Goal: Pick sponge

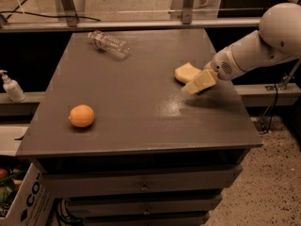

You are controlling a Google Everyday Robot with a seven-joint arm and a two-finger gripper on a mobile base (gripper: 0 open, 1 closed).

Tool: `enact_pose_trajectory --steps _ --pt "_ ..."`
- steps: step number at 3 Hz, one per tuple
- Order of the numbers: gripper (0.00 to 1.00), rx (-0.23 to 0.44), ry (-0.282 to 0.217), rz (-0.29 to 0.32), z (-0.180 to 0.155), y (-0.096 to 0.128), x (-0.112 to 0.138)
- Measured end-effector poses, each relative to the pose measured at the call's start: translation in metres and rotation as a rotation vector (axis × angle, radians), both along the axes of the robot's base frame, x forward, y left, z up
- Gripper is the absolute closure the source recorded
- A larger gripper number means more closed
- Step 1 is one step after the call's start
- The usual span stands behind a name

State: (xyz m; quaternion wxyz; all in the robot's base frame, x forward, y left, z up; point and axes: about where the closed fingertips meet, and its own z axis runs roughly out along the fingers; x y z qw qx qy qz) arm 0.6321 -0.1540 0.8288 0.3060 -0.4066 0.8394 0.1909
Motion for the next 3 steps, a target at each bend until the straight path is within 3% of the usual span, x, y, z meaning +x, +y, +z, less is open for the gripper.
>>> enact_pose_trajectory --steps 2,3 --pt "0.64 0.031 -0.004 0.011 -0.006 0.003 -0.003" --pt "0.87 0.054 -0.034 0.017 0.013 0.004 0.004"
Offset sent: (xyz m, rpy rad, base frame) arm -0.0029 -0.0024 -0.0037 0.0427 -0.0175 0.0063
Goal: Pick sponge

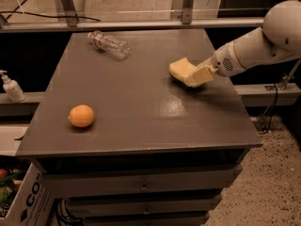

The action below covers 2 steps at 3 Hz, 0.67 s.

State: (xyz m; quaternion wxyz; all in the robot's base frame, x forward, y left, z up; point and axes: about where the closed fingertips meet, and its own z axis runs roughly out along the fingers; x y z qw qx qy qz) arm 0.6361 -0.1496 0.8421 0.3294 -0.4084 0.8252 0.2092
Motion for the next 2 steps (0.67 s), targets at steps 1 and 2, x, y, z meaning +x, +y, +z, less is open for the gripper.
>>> enact_pose_trajectory --steps 1,2 --pt "1.0 0.035 -0.061 0.018 0.038 0.005 0.009" --pt "1.0 0.069 -0.105 0.038 0.071 0.008 0.013"
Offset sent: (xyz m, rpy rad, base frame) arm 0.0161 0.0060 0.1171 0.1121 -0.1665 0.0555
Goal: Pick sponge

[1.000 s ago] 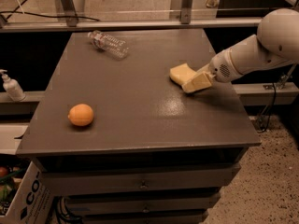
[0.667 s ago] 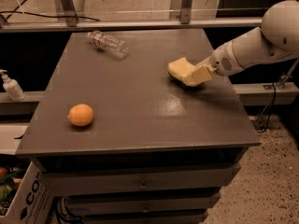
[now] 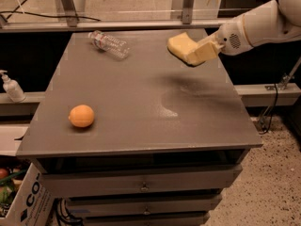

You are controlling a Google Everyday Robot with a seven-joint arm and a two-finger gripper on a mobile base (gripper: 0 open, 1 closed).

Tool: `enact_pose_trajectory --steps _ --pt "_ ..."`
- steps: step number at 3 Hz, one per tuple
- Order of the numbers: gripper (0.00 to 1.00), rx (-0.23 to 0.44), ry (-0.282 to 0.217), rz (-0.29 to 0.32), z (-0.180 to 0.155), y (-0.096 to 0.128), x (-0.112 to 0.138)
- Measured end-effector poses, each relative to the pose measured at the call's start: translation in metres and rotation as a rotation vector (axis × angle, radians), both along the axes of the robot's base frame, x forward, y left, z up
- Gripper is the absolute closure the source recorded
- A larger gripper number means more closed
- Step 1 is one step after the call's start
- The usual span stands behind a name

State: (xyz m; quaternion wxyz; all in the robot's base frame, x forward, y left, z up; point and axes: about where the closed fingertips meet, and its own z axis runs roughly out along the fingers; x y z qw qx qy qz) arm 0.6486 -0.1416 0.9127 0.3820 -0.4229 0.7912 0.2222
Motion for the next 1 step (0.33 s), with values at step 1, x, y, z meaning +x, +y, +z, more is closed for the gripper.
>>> enact_pose_trajectory --steps 1 --pt "1.0 0.005 -0.01 0.002 0.0063 0.0004 0.0013"
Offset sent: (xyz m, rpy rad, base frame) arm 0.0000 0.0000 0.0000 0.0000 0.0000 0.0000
